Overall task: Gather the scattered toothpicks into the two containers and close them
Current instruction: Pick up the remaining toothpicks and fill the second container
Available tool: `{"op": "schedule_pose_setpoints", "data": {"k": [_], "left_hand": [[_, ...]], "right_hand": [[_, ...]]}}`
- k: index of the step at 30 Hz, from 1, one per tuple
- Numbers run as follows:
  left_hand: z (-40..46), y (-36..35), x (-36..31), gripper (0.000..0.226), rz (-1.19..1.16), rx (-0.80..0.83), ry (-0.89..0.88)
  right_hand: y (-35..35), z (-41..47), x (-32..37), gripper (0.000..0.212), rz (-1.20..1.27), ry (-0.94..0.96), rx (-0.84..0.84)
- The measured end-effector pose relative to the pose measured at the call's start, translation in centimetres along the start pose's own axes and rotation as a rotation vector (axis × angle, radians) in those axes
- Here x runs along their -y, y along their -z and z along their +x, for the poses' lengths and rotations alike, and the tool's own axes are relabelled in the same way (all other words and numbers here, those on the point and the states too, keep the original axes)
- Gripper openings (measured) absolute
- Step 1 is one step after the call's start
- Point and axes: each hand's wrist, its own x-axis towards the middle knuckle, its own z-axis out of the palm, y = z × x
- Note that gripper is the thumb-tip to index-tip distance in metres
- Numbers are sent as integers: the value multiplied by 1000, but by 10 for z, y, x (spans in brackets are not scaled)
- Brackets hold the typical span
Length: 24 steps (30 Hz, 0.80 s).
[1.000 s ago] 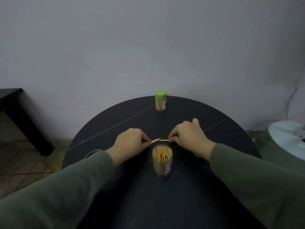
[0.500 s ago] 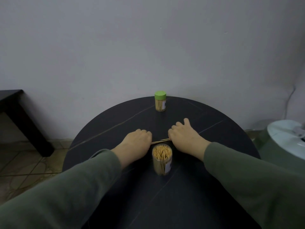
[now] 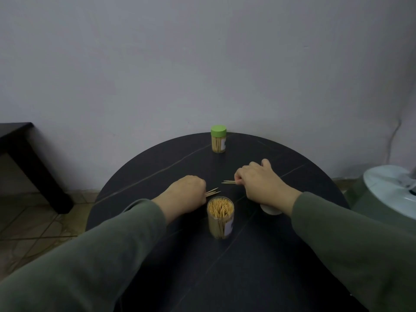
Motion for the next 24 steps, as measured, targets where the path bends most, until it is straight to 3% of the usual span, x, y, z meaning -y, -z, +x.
{"op": "schedule_pose_setpoints", "data": {"k": [7,24], "left_hand": [[0,-2,0,24,81,-9,-53],[-1,0,-5,22,30,-39,-43]], "right_hand": [[-3,-1,4,20,16,17,-9],[-5,-3,4,17,13,46,-25]]}}
